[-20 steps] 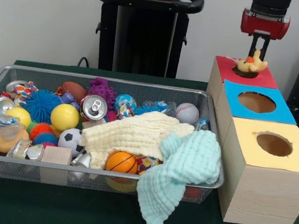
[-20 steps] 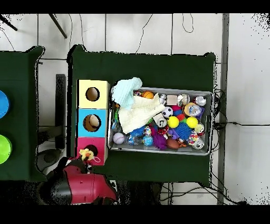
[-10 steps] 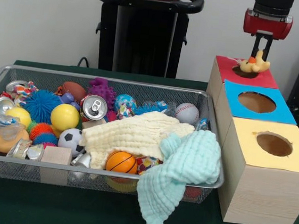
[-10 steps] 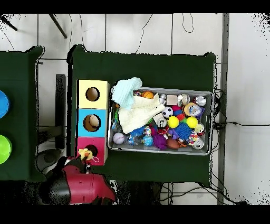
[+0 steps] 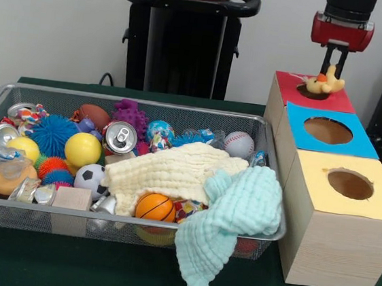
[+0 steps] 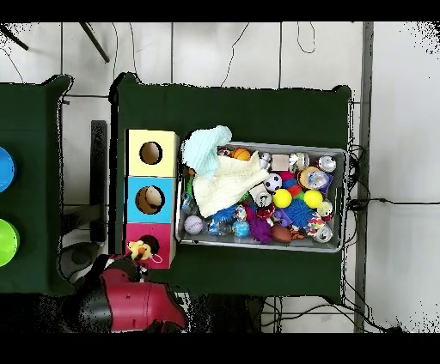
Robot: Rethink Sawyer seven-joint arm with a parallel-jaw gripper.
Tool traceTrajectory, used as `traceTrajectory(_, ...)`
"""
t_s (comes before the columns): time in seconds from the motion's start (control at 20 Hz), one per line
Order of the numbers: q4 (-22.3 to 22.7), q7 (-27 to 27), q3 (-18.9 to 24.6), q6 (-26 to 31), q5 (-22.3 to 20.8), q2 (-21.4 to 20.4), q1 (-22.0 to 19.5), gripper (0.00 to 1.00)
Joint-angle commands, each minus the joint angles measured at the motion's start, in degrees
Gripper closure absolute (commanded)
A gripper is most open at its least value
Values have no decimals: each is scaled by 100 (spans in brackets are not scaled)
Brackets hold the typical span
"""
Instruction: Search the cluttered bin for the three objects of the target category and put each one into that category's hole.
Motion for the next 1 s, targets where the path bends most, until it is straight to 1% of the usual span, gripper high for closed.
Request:
traceTrajectory(0.05,-560,1064,-54,-222,199,356,-2,100)
traceTrajectory(0.3,-667,998,-55,-143,186,396,-81,100)
traceTrajectory(0.5,-649,969,7,-166,166,389,-171,100)
traceTrajectory(0.8,-610,959,29,-168,147,338,-176,100)
traceTrajectory(0.85,-608,962,9,-190,138,337,-158,100)
traceTrajectory(1.0,-575,998,-27,-515,82,350,-121,100)
